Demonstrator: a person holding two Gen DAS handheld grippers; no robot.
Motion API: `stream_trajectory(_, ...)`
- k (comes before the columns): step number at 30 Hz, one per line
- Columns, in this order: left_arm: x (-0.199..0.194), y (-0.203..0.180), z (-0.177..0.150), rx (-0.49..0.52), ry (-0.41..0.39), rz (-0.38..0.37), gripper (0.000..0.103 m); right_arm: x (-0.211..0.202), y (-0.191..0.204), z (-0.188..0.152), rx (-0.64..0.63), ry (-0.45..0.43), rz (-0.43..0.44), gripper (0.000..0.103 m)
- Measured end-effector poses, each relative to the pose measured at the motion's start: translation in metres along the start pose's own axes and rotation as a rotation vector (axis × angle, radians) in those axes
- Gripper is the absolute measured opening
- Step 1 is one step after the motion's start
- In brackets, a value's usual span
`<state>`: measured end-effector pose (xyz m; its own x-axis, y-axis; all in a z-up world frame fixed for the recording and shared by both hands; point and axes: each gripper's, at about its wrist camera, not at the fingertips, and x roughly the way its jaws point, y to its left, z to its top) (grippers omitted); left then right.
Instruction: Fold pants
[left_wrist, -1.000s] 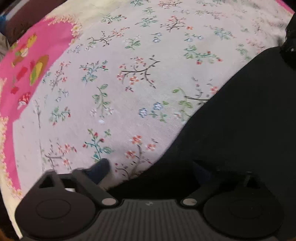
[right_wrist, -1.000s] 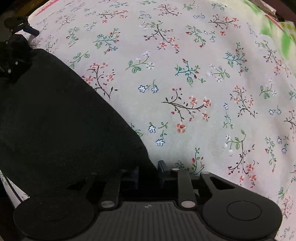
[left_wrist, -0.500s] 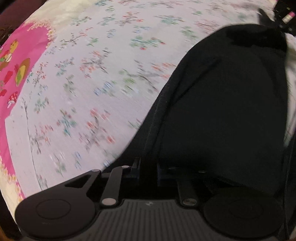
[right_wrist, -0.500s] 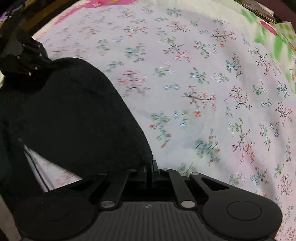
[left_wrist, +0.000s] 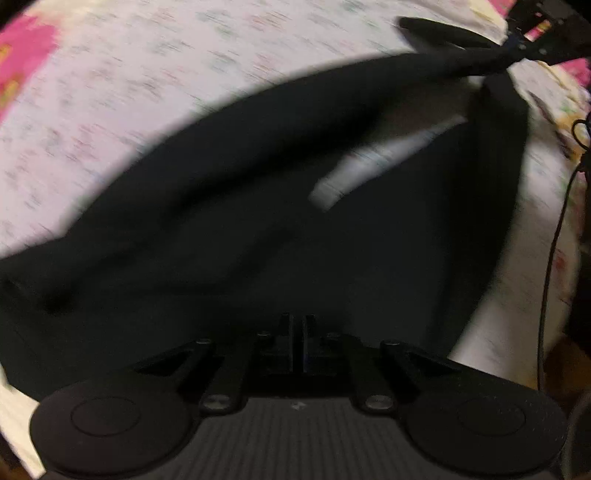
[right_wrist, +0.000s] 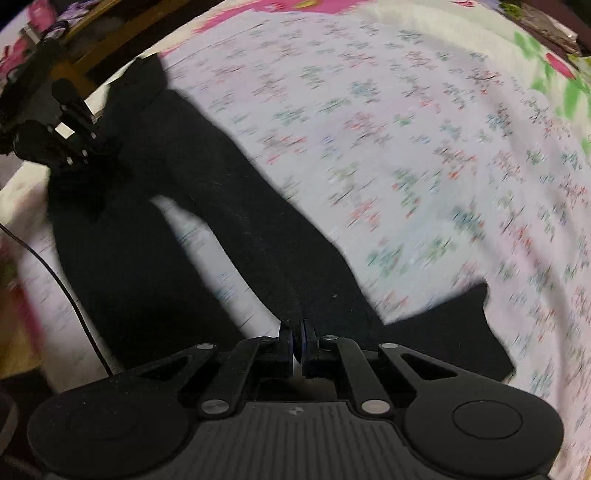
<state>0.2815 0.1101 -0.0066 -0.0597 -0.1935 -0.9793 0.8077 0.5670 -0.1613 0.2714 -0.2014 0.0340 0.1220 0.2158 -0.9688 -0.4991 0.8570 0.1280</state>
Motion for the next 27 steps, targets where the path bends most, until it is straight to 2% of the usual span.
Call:
stream_trajectory(2, 0.005, -0.02, -0.008, 0.009, -0.01, -0.003, 0.015, 0.001, 0.012, -0.013, 0.01, 0.02, 0.048, 0.0)
stream_trajectory(4, 0.006, -0.029, -0.009, 0.014, -0.05, 0.007, 0.016, 0.009, 0.023, -0.023, -0.005, 0.036, 0.059, 0.0)
stream_trajectory(6, 0.002, -0.03, -0.003, 0.015, -0.115, 0.063, 0.017, 0.017, 0.023, -0.027, 0.007, 0.045, 0.073, 0.0)
stream_trajectory(7, 0.0, -0.029, -0.001, 0.027, -0.141, 0.121, 0.018, 0.019, 0.023, -0.027, 0.011, 0.042, 0.071, 0.0)
stream_trajectory(11, 0.001, -0.026, 0.012, 0.079, -0.203, 0.254, 0.02, 0.009, 0.019, -0.026, 0.031, 0.012, 0.058, 0.0)
stream_trajectory(13, 0.0, -0.035, 0.019, 0.163, -0.262, 0.366, 0.024, 0.001, 0.018, -0.025, 0.034, -0.002, 0.048, 0.0)
stream_trajectory(15, -0.004, -0.043, 0.026, 0.258, -0.314, 0.408, 0.034, -0.003, 0.016, -0.024, 0.037, -0.007, 0.044, 0.0)
stream_trajectory(17, 0.0, -0.049, 0.033, 0.405, -0.316, 0.435, 0.053, -0.002, 0.016, -0.023, 0.029, -0.001, 0.042, 0.0)
stream_trajectory(19, 0.008, -0.056, 0.04, 0.549, -0.304, 0.483, 0.058, 0.003, 0.017, -0.023, 0.028, 0.004, 0.045, 0.0)
stream_trajectory(22, 0.009, -0.064, 0.059, 0.616, -0.332, 0.452, 0.058, 0.006, 0.02, -0.022, 0.025, 0.012, 0.052, 0.0)
stream_trajectory(24, 0.016, -0.075, 0.07, 0.685, -0.36, 0.446, 0.066, 0.009, 0.023, -0.024, 0.024, 0.018, 0.058, 0.0)
stream_trajectory(25, 0.022, -0.078, 0.072, 0.73, -0.352, 0.462, 0.077, 0.01, 0.024, -0.025, 0.019, 0.02, 0.059, 0.0)
stream_trajectory(27, 0.044, -0.08, 0.078, 0.815, -0.297, 0.499, 0.08, 0.011, 0.024, -0.026, 0.017, 0.02, 0.062, 0.0)
